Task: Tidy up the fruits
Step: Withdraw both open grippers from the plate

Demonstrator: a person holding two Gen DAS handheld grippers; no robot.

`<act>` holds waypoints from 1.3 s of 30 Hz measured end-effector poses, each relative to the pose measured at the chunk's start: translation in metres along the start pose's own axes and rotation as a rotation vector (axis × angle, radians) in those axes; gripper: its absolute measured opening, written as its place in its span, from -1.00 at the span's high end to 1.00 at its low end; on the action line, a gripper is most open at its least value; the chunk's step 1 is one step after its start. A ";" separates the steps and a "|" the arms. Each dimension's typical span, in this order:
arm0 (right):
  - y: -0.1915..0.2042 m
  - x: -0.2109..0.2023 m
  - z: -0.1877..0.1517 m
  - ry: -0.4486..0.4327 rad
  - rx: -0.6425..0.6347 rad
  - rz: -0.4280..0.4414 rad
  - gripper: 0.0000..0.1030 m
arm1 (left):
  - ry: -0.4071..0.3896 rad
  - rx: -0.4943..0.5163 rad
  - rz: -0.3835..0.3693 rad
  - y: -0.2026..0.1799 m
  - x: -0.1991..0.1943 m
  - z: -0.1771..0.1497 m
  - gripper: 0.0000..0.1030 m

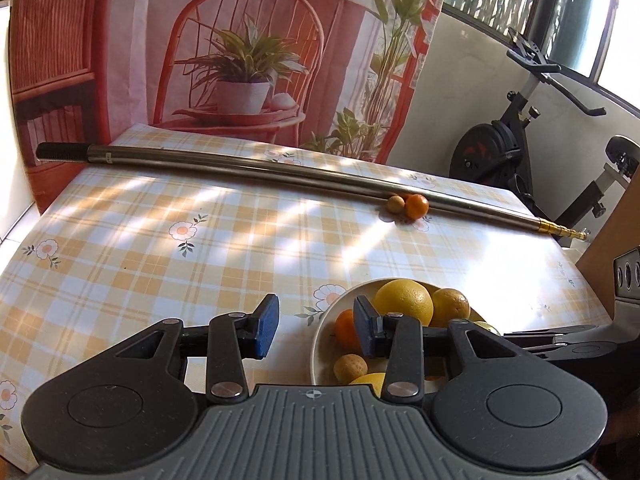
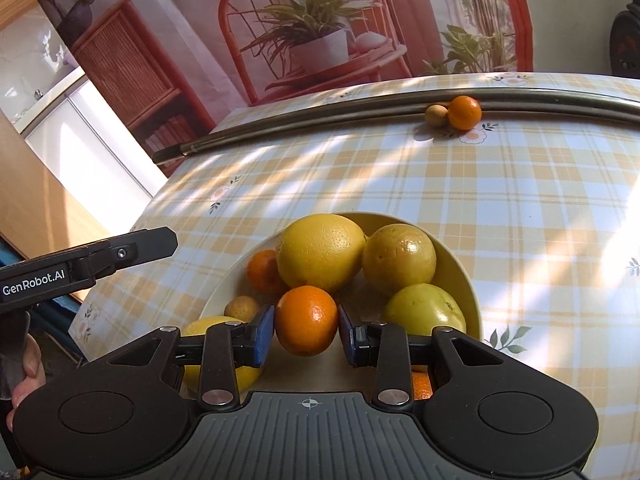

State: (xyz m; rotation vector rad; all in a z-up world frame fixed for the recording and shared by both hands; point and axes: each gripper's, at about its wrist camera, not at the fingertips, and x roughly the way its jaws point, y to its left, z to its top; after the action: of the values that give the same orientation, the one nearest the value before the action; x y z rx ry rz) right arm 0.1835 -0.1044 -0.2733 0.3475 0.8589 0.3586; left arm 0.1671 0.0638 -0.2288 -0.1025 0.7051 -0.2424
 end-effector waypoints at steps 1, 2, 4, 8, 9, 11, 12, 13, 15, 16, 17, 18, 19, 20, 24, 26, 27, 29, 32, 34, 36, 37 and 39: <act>0.001 0.003 0.001 0.008 -0.004 0.000 0.38 | 0.002 0.003 0.000 0.001 0.000 -0.002 0.17; 0.003 0.006 0.002 0.017 -0.006 0.001 0.38 | 0.001 0.008 0.006 0.001 0.000 -0.002 0.17; 0.004 0.011 0.004 0.030 0.000 0.008 0.38 | -0.005 0.016 0.011 0.001 0.000 -0.003 0.17; 0.009 0.015 0.007 0.039 -0.011 0.022 0.38 | -0.006 0.005 -0.002 0.002 0.000 -0.004 0.17; 0.010 0.016 0.008 0.046 -0.020 0.028 0.38 | -0.006 0.006 -0.001 0.001 -0.001 -0.004 0.17; 0.015 0.019 0.008 0.051 -0.044 0.019 0.38 | -0.003 0.006 -0.002 0.001 0.000 -0.006 0.17; 0.017 0.018 0.008 0.047 -0.058 0.013 0.38 | 0.001 0.005 -0.004 0.001 0.001 -0.006 0.17; 0.018 0.018 0.008 0.045 -0.064 0.009 0.38 | 0.005 0.005 -0.007 0.000 0.001 -0.007 0.17; 0.019 0.017 0.007 0.041 -0.064 0.005 0.38 | 0.010 0.008 -0.010 -0.001 0.001 -0.008 0.17; 0.019 0.017 0.007 0.039 -0.063 0.005 0.38 | 0.012 0.009 -0.010 -0.002 0.001 -0.008 0.17; 0.019 0.017 0.007 0.038 -0.061 0.004 0.38 | 0.014 0.009 -0.011 -0.003 0.001 -0.009 0.17; 0.019 0.017 0.007 0.036 -0.064 0.004 0.36 | 0.016 0.005 -0.015 -0.003 0.001 -0.009 0.17; 0.020 0.016 0.007 0.034 -0.070 0.000 0.36 | 0.016 0.000 -0.021 -0.004 0.001 -0.009 0.17; 0.021 0.014 0.007 0.027 -0.081 -0.005 0.36 | 0.014 -0.004 -0.025 -0.004 0.000 -0.009 0.17; 0.024 -0.001 0.006 -0.021 -0.118 -0.028 0.36 | 0.011 -0.014 -0.026 -0.003 -0.001 -0.009 0.17; 0.022 -0.010 0.005 -0.046 -0.111 -0.047 0.36 | 0.016 -0.017 -0.031 -0.004 -0.003 -0.010 0.17; 0.021 -0.014 0.004 -0.057 -0.104 -0.052 0.36 | 0.016 -0.016 -0.032 -0.004 -0.003 -0.010 0.17; 0.015 -0.024 0.003 -0.085 -0.084 -0.065 0.36 | 0.012 -0.013 -0.033 -0.006 -0.006 -0.010 0.17; 0.007 -0.037 0.003 -0.115 -0.075 -0.089 0.36 | 0.006 -0.009 -0.034 -0.008 -0.008 -0.009 0.17; 0.002 -0.044 0.004 -0.133 -0.068 -0.108 0.36 | 0.004 -0.004 -0.035 -0.009 -0.009 -0.009 0.17; -0.004 -0.052 0.005 -0.154 -0.053 -0.121 0.36 | 0.004 0.004 -0.036 -0.011 -0.009 -0.009 0.17; -0.007 -0.055 0.006 -0.164 -0.046 -0.125 0.36 | 0.004 0.008 -0.036 -0.012 -0.009 -0.009 0.17; -0.012 -0.059 0.007 -0.181 -0.035 -0.134 0.36 | 0.006 0.015 -0.036 -0.012 -0.009 -0.009 0.17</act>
State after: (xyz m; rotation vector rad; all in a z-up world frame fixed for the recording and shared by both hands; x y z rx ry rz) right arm 0.1554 -0.1420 -0.2342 0.2836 0.6941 0.2139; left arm 0.1528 0.0543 -0.2280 -0.1002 0.7080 -0.2821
